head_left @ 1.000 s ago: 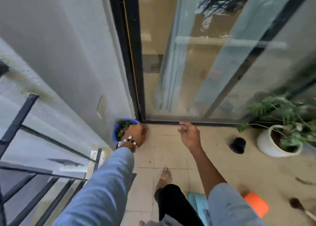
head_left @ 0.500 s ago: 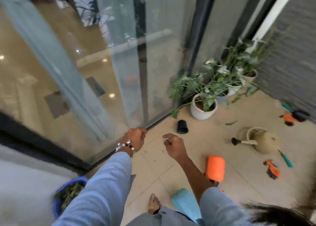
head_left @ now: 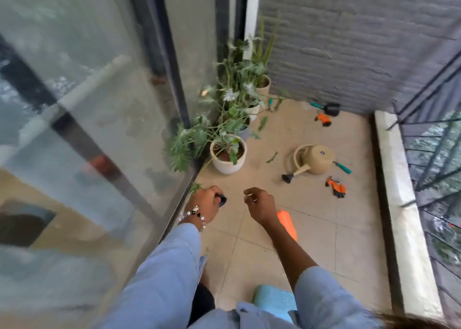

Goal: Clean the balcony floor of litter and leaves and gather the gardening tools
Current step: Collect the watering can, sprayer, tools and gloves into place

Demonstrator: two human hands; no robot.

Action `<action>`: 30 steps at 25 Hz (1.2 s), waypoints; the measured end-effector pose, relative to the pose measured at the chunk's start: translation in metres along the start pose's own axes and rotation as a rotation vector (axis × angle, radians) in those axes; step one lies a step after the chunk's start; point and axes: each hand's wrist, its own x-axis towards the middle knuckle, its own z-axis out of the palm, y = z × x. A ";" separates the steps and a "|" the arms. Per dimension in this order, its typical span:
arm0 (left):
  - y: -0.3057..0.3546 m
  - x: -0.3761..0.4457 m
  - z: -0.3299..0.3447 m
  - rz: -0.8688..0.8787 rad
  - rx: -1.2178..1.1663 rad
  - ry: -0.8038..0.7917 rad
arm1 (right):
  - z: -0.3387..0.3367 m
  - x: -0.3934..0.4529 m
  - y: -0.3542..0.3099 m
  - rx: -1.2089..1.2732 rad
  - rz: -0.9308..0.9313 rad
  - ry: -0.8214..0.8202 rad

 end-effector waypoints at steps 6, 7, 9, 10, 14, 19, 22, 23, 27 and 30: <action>0.032 0.126 -0.032 0.210 0.033 -0.124 | -0.036 0.074 -0.021 0.098 0.178 0.241; 0.042 0.143 -0.037 0.251 0.048 -0.136 | -0.044 0.083 -0.025 0.114 0.184 0.288; 0.056 0.177 -0.038 0.324 0.088 -0.163 | -0.055 0.100 -0.026 0.133 0.226 0.375; 0.063 0.191 -0.036 0.355 0.102 -0.199 | -0.061 0.108 -0.025 0.141 0.260 0.402; 0.097 0.251 -0.022 0.426 0.173 -0.313 | -0.083 0.148 -0.010 0.150 0.364 0.465; 0.148 0.338 0.010 0.483 0.222 -0.388 | -0.128 0.215 0.022 0.147 0.447 0.524; 0.186 0.400 0.027 0.464 0.246 -0.447 | -0.164 0.265 0.049 0.144 0.500 0.489; 0.200 0.423 0.030 0.455 0.242 -0.448 | -0.178 0.284 0.059 0.138 0.511 0.472; 0.263 0.509 0.039 0.459 0.202 -0.438 | -0.239 0.361 0.087 0.098 0.524 0.463; 0.302 0.566 0.048 0.458 0.214 -0.484 | -0.272 0.417 0.099 0.100 0.540 0.441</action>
